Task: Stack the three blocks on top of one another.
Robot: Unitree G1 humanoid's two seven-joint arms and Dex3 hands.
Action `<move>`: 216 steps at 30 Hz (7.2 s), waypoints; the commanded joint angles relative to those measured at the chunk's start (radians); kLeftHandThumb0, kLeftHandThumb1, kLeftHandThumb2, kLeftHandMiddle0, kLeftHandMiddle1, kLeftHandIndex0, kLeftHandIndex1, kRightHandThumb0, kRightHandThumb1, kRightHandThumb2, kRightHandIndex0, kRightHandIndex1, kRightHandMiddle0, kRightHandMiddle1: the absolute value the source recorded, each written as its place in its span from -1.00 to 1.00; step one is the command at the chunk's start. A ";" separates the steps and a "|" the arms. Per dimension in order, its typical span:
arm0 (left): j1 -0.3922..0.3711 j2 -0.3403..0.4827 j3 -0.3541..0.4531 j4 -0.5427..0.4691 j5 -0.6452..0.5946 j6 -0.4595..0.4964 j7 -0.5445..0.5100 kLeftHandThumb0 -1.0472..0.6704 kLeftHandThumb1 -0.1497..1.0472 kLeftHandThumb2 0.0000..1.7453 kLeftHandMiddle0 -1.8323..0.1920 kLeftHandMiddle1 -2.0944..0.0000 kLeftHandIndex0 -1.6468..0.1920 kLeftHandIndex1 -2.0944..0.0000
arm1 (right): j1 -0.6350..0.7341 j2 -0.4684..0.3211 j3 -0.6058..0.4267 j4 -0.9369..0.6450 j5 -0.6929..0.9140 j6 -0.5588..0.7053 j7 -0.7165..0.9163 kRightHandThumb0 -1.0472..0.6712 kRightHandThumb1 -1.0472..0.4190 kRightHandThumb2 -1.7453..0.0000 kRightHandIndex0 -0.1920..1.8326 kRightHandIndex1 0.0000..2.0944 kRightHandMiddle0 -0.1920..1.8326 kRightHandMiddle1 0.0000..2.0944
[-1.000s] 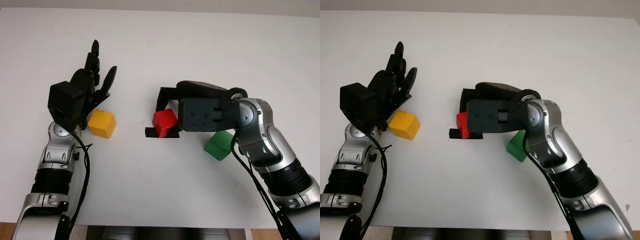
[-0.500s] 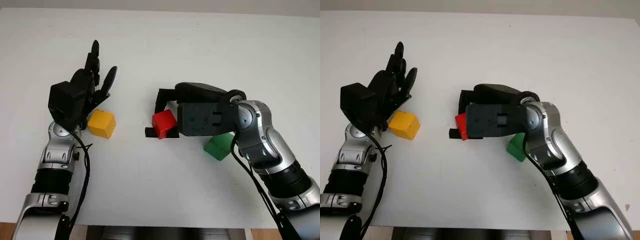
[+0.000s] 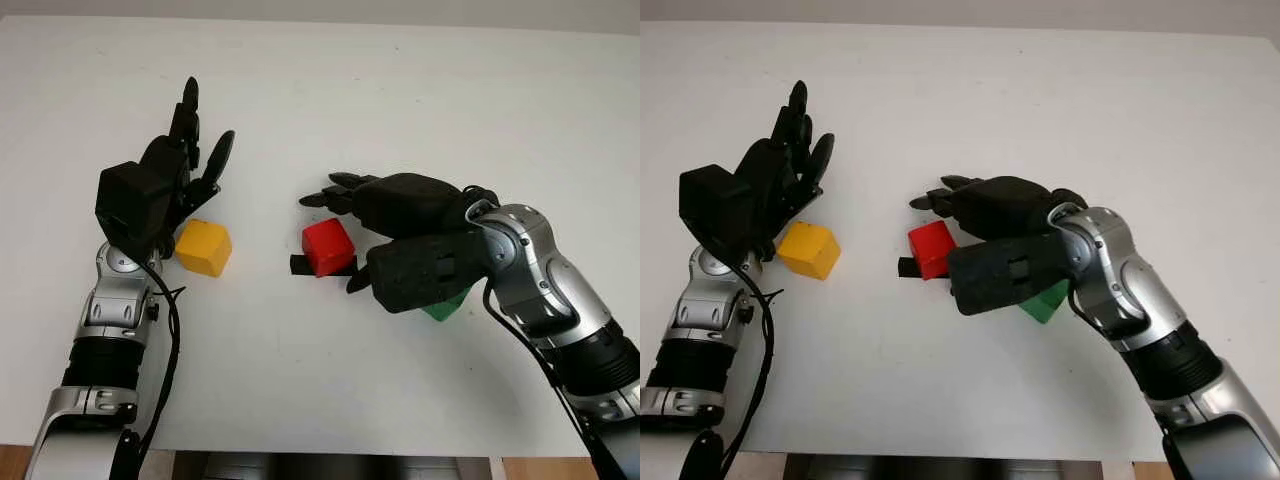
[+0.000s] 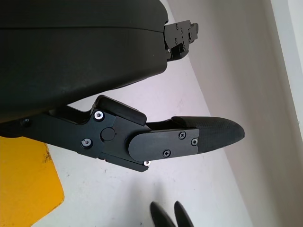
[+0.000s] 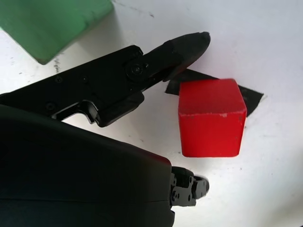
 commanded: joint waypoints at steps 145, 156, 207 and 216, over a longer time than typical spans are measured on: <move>0.192 0.469 -0.040 -0.464 0.096 0.076 -0.414 -0.72 1.00 -0.92 0.91 0.95 0.79 0.65 | -0.029 0.164 -0.479 0.031 0.611 0.302 -0.434 -0.60 -1.00 0.34 -1.00 -1.00 -0.99 -1.00; 0.380 0.424 -0.086 -0.801 0.495 0.148 -0.251 -0.95 1.00 -0.72 1.00 1.00 0.91 0.97 | -0.038 0.174 -0.471 0.019 0.614 0.314 -0.434 -0.59 -1.00 0.34 -1.00 -1.00 -1.00 -1.00; 0.419 0.253 -0.147 -0.681 0.731 0.176 -0.072 -0.70 0.99 -0.93 0.74 0.94 0.72 -0.04 | -0.027 0.157 -0.471 -0.014 0.590 0.350 -0.443 -0.60 -1.00 0.41 -1.00 -0.98 -0.98 -0.97; 0.424 0.247 -0.132 -0.646 0.666 0.109 -0.015 -0.35 1.00 -0.79 0.64 0.94 0.59 -0.12 | -0.027 0.154 -0.469 -0.021 0.586 0.355 -0.438 -0.59 -1.00 0.39 -1.00 -0.98 -0.98 -0.97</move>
